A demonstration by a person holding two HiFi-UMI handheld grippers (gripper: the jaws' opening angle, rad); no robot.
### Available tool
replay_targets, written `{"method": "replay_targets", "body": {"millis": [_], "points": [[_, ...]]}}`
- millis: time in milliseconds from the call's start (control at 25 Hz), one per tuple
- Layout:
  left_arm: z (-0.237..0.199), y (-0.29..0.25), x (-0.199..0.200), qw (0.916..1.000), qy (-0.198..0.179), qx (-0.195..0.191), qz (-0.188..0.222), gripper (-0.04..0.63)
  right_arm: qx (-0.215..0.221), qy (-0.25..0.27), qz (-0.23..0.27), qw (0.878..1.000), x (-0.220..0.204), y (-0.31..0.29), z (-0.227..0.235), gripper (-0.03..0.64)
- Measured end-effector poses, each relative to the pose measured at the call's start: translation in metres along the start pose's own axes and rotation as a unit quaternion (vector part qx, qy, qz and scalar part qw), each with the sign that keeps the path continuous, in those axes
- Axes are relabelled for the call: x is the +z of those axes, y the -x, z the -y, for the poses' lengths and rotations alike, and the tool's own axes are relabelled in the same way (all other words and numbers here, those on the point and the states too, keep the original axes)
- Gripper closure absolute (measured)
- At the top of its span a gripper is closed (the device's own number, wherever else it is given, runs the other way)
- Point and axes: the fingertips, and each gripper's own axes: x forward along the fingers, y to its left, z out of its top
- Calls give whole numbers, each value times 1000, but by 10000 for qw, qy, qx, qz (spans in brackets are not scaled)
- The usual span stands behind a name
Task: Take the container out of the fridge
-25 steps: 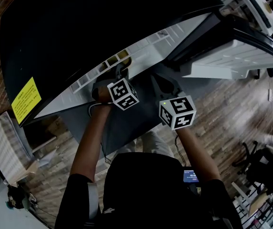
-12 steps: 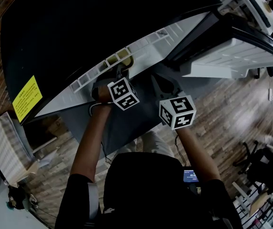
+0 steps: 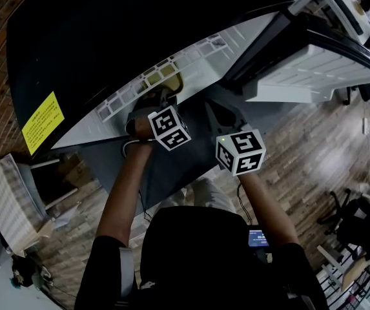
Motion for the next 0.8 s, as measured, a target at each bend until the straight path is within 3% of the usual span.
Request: {"method": "replay_targets", "body": {"millis": [320, 800], "points": [[18, 18, 13, 9995, 1, -161, 269, 565, -123, 0, 109, 9999, -1, 16, -12, 577], [46, 67, 16, 9976, -280, -189, 604, 565, -355, 68, 316, 9988, -3, 49, -52, 577]]}}
